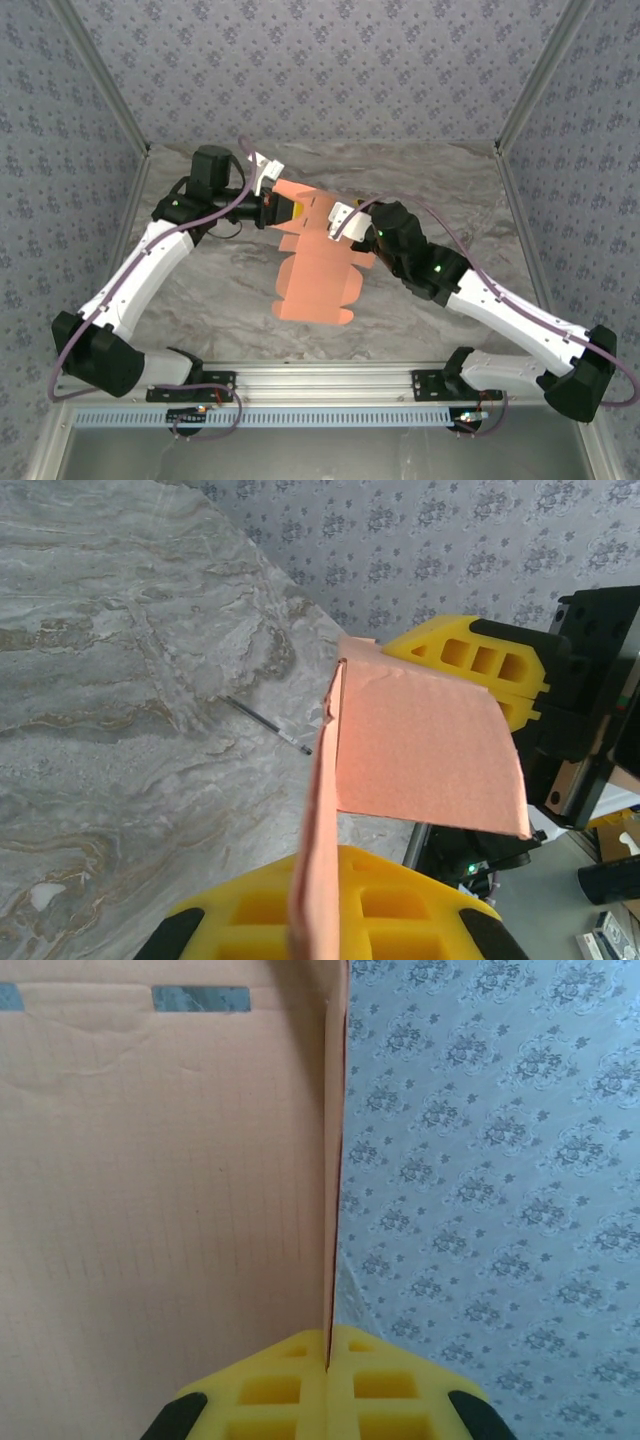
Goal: Fold the paper box
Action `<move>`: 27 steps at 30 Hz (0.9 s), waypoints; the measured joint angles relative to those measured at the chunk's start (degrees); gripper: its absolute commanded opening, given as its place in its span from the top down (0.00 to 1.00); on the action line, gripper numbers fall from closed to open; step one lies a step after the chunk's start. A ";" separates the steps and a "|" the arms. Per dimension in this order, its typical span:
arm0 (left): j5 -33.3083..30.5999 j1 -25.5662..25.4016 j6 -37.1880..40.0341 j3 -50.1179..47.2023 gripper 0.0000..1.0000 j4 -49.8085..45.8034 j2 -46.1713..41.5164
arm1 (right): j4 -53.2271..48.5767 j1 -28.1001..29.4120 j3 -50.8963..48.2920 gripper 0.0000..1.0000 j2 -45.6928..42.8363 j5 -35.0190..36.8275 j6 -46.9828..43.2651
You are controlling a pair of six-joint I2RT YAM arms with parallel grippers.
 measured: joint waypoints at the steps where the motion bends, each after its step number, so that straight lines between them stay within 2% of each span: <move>1: 0.17 0.00 -0.28 0.00 1.00 0.24 0.00 | 0.61 0.04 -0.24 1.00 -0.07 0.33 -0.35; 9: 0.98 0.00 -1.66 -0.52 1.00 1.57 0.02 | 2.62 -0.26 -1.60 1.00 -0.72 0.20 -0.44; 11: 0.94 0.00 -1.62 -1.03 0.94 1.70 0.11 | 1.36 -1.36 -1.38 1.00 -0.76 -1.97 0.66; 19: -2.32 -0.07 0.44 -4.48 0.73 3.50 0.17 | -13.90 -10.99 6.49 1.00 1.36 -21.31 13.07; 27: -7.85 0.22 1.16 -10.73 0.57 4.76 0.59 | -23.80 -16.33 7.06 1.00 6.95 -36.04 23.43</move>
